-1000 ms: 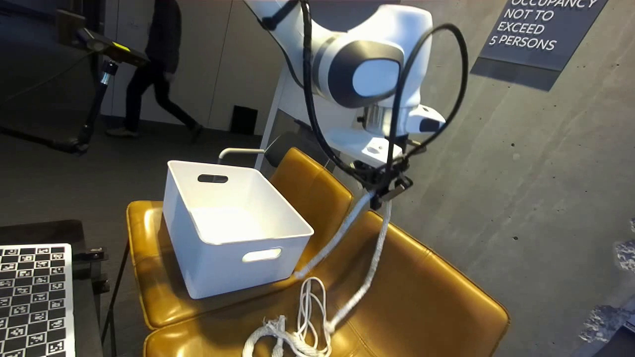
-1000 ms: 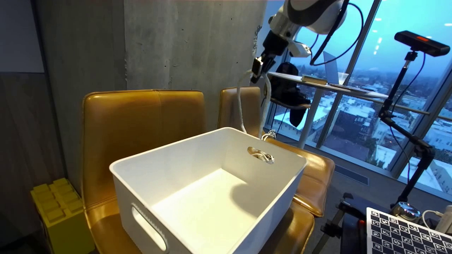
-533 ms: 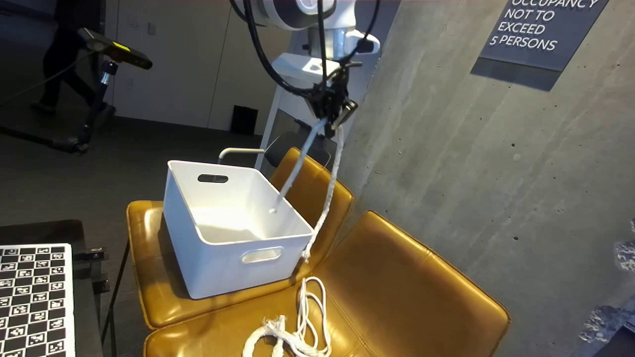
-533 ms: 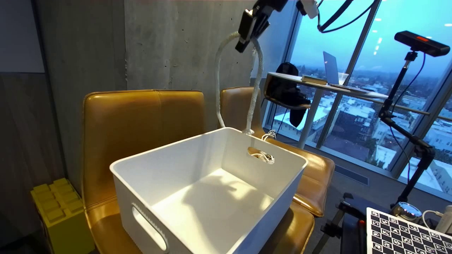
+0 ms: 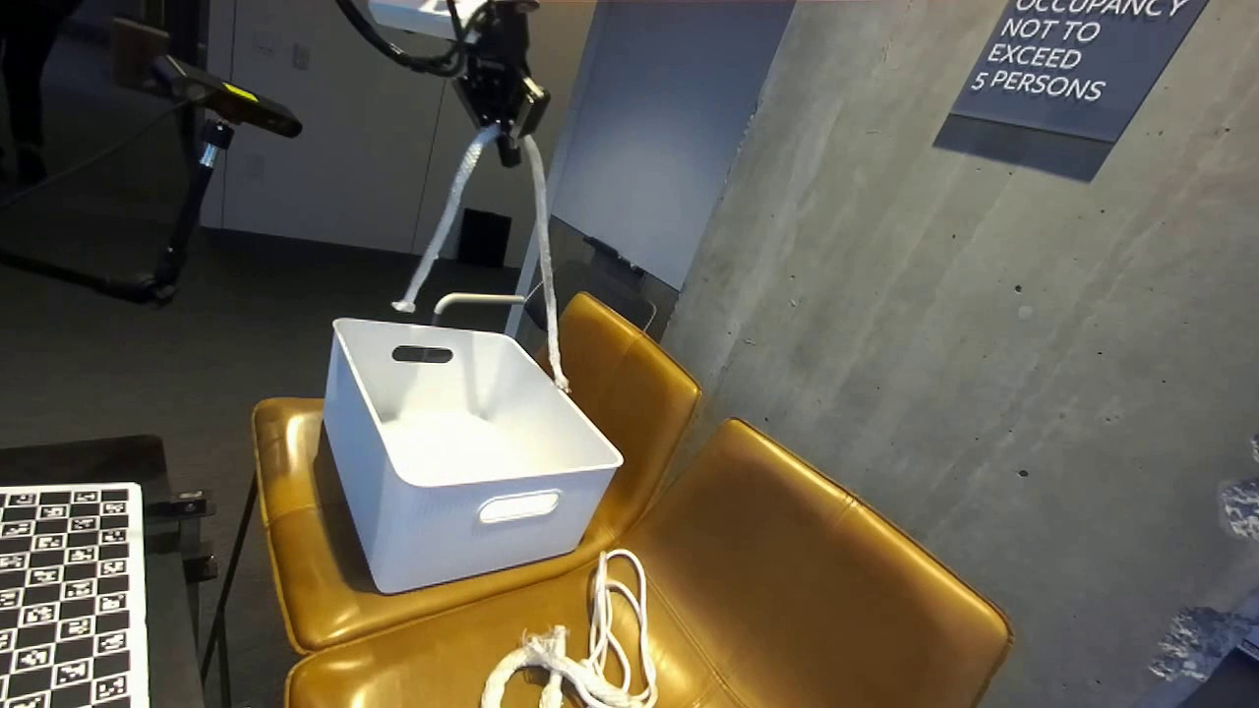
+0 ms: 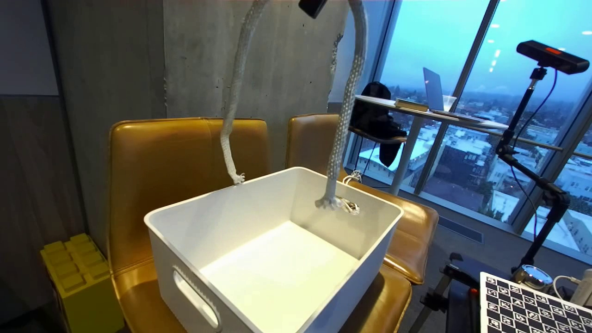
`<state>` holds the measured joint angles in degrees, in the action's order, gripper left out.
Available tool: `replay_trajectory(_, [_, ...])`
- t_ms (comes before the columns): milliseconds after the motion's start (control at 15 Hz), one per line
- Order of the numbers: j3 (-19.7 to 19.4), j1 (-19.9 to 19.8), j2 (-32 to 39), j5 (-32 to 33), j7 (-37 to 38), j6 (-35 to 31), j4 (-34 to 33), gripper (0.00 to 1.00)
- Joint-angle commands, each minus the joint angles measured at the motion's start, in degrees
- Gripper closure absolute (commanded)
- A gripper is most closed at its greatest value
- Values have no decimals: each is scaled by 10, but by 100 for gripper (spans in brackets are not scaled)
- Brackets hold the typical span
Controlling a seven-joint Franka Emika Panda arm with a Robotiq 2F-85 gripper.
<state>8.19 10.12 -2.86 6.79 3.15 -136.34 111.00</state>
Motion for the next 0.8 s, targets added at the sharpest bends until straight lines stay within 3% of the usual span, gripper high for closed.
replay_trajectory(0, [24,7,-65,21,35,-6,78,99])
replay_trajectory(400, [8,-22,-139,7,33,-9,188,99])
replay_trajectory(733, [-20,-61,-133,15,18,-22,198,99])
